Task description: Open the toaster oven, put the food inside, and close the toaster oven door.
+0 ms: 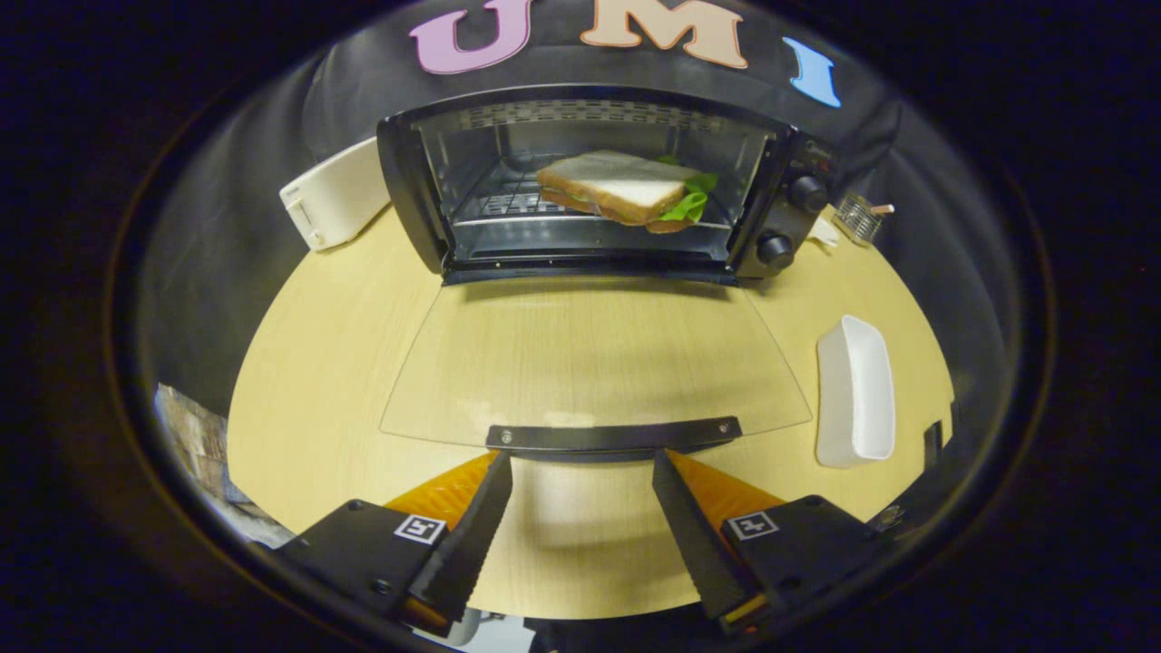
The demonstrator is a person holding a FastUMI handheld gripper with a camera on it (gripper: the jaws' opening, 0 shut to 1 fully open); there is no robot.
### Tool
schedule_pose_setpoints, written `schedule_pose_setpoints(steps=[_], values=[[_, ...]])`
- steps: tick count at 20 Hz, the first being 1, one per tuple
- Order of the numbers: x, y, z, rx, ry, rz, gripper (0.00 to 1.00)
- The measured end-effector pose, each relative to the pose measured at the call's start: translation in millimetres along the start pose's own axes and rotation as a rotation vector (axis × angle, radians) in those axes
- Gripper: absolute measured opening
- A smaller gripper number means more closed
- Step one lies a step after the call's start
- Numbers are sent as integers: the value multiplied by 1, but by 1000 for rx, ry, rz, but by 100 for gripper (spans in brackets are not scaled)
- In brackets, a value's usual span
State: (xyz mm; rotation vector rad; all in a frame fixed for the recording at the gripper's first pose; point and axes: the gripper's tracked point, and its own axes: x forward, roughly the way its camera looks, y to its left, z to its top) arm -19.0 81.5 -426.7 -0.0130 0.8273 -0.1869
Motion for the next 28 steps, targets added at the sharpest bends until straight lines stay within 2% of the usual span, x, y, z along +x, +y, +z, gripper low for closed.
schedule_pose_setpoints(steps=[14, 22, 28], values=[[-49, 1, 83, 45, -216, 3, 95], [-54, 0, 102, 39, -252, -10, 97], [-57, -1, 139, 22, -318, -29, 98]])
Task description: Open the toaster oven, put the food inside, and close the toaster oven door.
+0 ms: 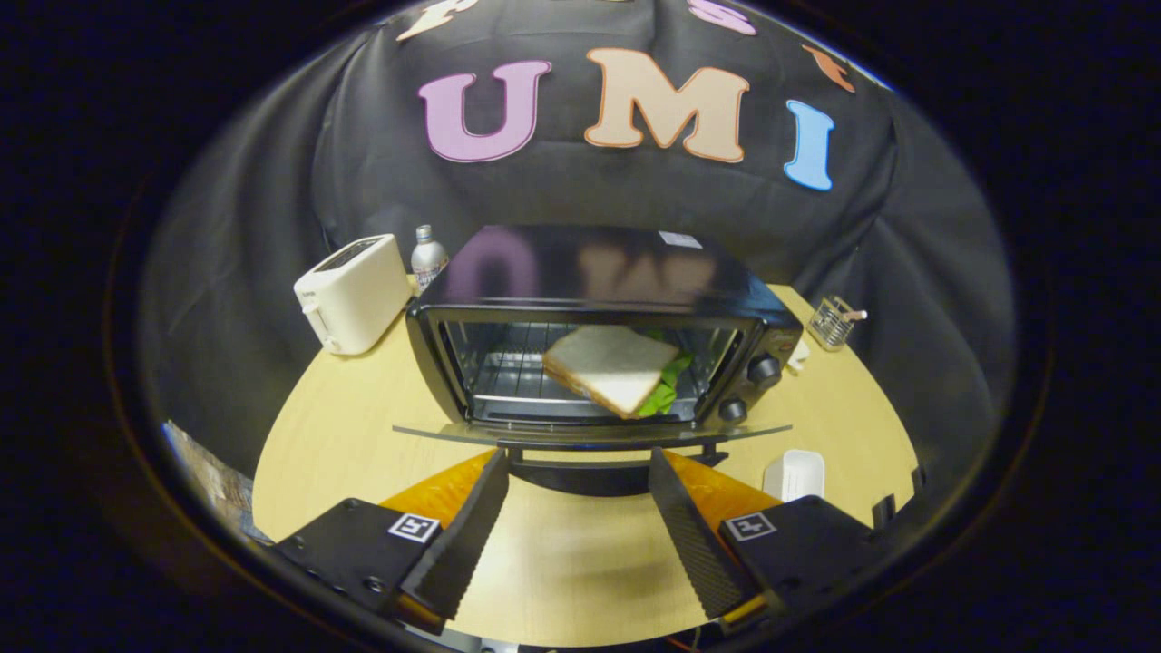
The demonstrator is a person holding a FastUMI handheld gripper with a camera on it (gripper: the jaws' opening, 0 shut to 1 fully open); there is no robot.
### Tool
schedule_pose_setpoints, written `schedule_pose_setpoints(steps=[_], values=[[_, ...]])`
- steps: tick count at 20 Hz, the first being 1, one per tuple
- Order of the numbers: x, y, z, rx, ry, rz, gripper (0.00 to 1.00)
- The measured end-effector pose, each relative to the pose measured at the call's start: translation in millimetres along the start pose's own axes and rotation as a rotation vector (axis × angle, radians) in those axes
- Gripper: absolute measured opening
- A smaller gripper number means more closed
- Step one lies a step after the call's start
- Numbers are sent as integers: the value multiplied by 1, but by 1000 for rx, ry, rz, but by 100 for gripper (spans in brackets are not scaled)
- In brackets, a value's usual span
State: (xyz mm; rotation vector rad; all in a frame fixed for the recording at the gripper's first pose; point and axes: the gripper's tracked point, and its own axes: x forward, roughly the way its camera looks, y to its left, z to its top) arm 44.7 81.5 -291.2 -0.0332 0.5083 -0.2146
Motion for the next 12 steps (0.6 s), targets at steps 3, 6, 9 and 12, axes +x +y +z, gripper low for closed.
schedule_pose_setpoints(steps=[3, 6, 9, 12], values=[[10, -1, 24, 25, -49, -3, 99], [21, 0, 43, 37, -96, -1, 99], [32, 3, 57, 28, -114, -2, 99], [41, 4, 67, 30, -127, -1, 99]])
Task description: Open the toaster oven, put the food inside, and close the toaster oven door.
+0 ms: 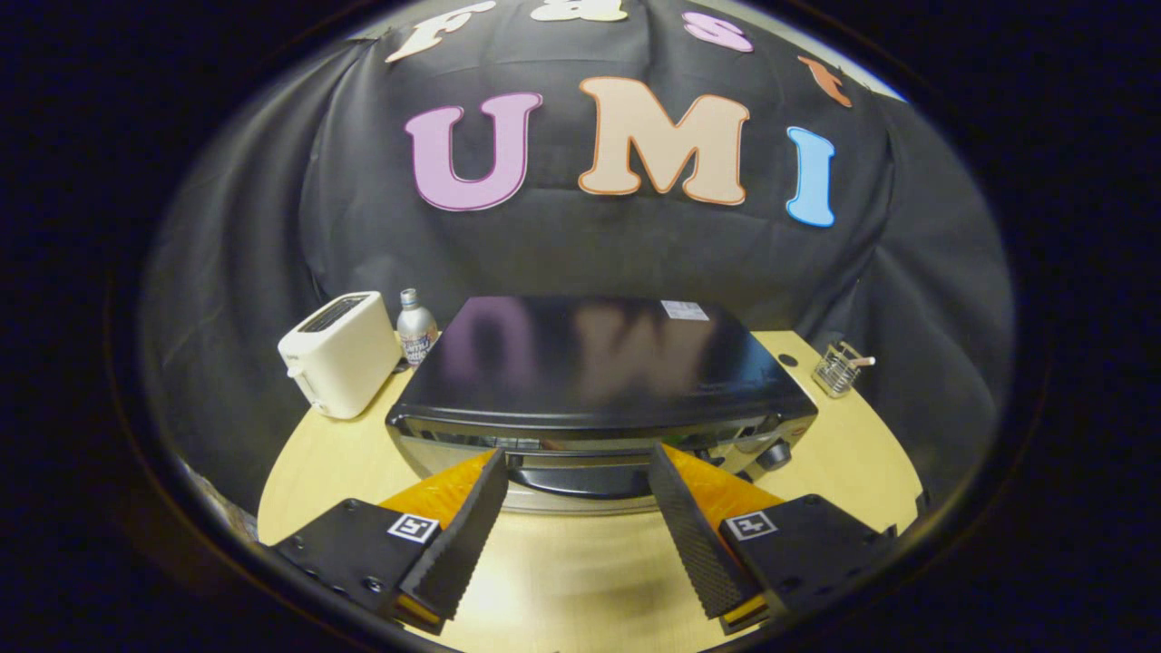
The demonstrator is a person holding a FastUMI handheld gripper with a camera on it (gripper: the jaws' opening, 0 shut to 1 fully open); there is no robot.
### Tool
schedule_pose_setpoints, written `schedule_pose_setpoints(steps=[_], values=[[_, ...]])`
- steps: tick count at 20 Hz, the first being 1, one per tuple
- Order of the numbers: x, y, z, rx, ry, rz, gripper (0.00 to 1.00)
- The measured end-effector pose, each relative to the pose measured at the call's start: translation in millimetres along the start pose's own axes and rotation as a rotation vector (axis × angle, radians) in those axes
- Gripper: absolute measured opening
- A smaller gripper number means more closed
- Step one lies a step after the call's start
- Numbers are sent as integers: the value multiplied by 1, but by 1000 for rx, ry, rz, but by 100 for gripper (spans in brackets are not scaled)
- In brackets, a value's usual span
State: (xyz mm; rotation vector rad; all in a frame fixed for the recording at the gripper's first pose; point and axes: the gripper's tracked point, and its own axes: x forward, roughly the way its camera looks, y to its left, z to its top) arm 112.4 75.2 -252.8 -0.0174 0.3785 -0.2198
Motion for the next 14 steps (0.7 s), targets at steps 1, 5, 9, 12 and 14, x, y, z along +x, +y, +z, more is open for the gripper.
schedule_pose_setpoints(steps=[1, 5, 9, 12, 14], values=[[3, 0, 2, 2, -4, 1, 99], [9, 3, 9, 24, -17, 20, 99], [3, -10, 34, -35, -72, -4, 98], [-7, -15, 66, -53, -139, 9, 98], [-16, -22, 88, -52, -190, 17, 98]])
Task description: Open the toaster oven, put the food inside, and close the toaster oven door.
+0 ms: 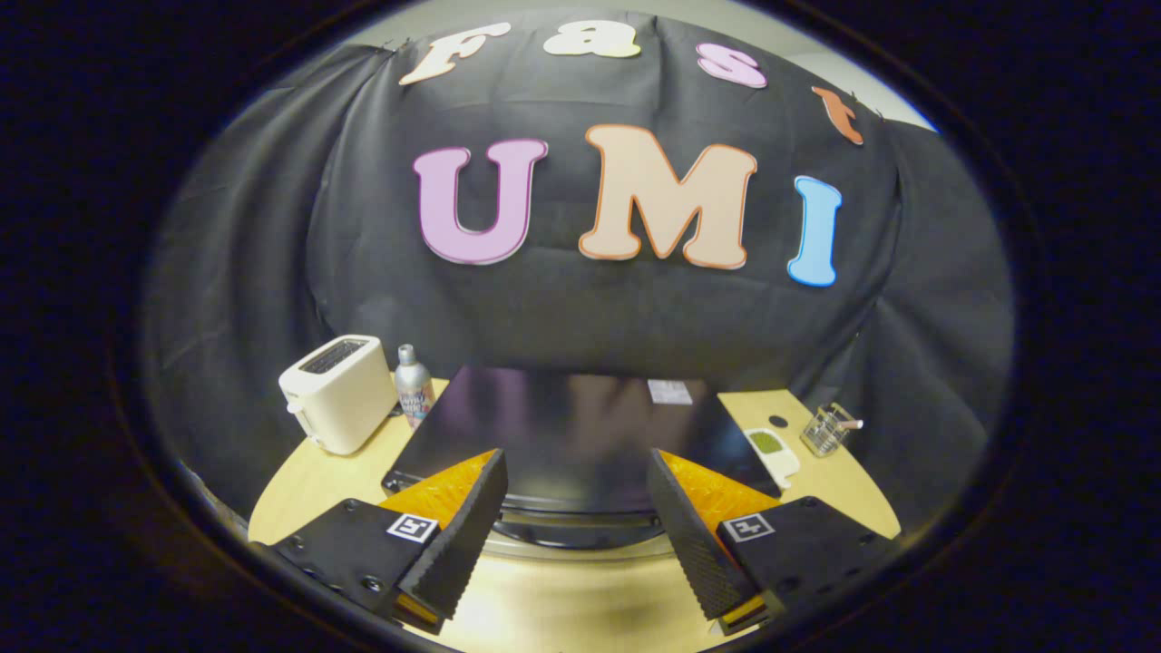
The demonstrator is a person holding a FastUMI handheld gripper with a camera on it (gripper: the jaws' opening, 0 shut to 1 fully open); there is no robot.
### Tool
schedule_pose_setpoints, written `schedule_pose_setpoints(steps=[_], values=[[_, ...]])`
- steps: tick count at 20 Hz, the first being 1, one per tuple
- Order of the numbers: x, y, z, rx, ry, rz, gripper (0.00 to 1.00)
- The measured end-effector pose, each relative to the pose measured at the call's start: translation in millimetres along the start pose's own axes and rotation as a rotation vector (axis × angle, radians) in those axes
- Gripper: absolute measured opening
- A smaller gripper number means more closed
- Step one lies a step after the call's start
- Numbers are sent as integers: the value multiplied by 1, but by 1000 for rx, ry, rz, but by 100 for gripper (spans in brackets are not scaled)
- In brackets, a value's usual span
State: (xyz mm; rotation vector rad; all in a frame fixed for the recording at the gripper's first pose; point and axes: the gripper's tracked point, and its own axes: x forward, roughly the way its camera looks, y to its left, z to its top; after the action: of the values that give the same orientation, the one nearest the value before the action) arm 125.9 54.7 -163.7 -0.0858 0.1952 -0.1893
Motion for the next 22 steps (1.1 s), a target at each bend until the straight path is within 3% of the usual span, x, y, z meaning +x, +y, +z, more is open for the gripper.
schedule_pose_setpoints(steps=[7, 22], values=[[-13, -40, 45, 94, -97, 21, 98], [-69, -147, 31, 47, -166, 21, 98]])
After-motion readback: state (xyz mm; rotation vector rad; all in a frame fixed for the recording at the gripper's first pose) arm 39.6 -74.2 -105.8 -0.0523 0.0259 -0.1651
